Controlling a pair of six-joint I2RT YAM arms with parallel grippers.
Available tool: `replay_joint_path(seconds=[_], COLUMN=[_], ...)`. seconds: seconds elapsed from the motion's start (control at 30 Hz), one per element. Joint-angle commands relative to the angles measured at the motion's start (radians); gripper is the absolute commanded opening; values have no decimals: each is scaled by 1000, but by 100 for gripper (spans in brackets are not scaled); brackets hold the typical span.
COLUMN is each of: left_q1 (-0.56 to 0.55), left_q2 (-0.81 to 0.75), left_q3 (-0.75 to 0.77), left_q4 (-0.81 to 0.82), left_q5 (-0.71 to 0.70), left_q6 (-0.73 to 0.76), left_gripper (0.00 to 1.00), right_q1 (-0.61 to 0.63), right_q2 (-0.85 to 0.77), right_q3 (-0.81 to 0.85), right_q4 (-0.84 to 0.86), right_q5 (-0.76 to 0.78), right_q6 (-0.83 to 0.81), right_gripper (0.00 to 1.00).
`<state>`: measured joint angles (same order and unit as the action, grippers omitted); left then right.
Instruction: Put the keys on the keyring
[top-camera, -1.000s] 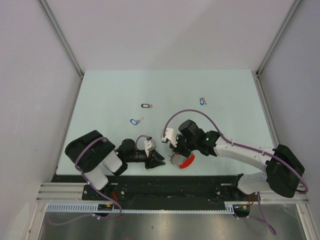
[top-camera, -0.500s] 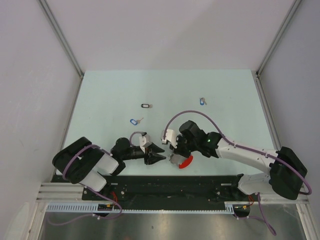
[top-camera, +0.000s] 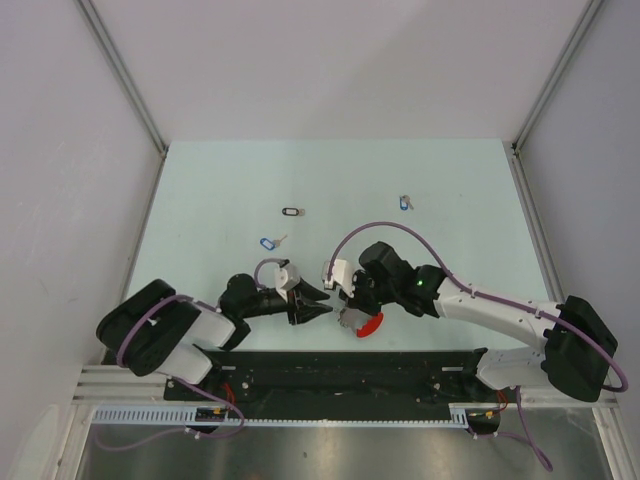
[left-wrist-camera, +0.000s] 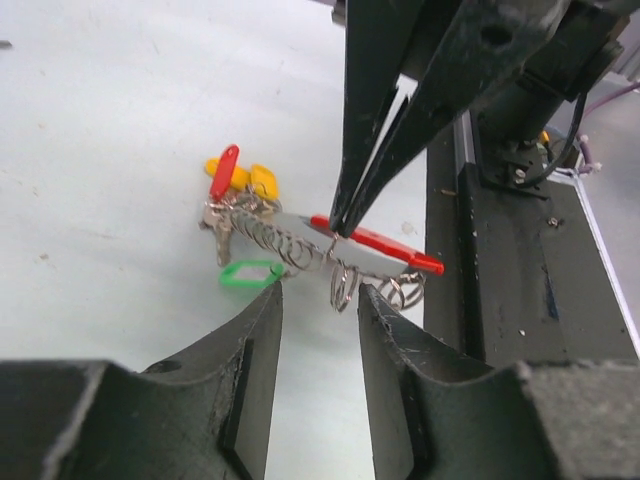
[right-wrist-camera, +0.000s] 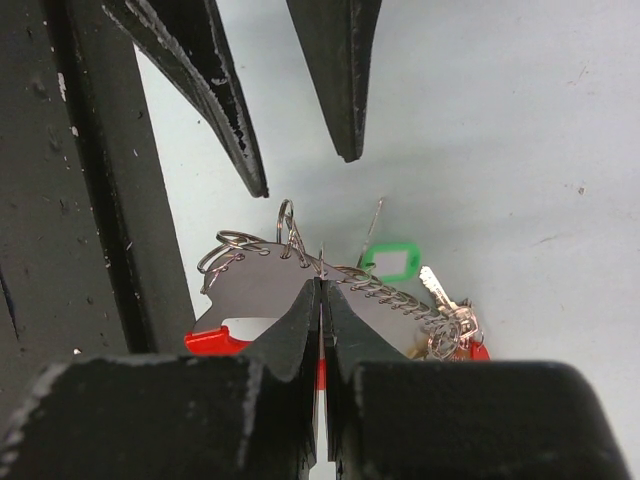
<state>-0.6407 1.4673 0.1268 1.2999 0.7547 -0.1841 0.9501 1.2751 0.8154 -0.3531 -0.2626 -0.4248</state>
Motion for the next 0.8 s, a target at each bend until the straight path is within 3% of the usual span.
replay_joint_path(seconds=[0.0, 0.77], left_q1=[4, -43], left_q2=[-30, 113], left_q3=[37, 132], left_q4=[424, 424], left_q5=[-40, 55], left_q6=[-28, -66], left_gripper=[41, 38], right_q1=[10, 22], right_q2=[-28, -46], right_q3=[5, 5], right_q4=[32, 29], right_q5=[5, 5], right_q6=[-19, -20], right_gripper=[2, 1])
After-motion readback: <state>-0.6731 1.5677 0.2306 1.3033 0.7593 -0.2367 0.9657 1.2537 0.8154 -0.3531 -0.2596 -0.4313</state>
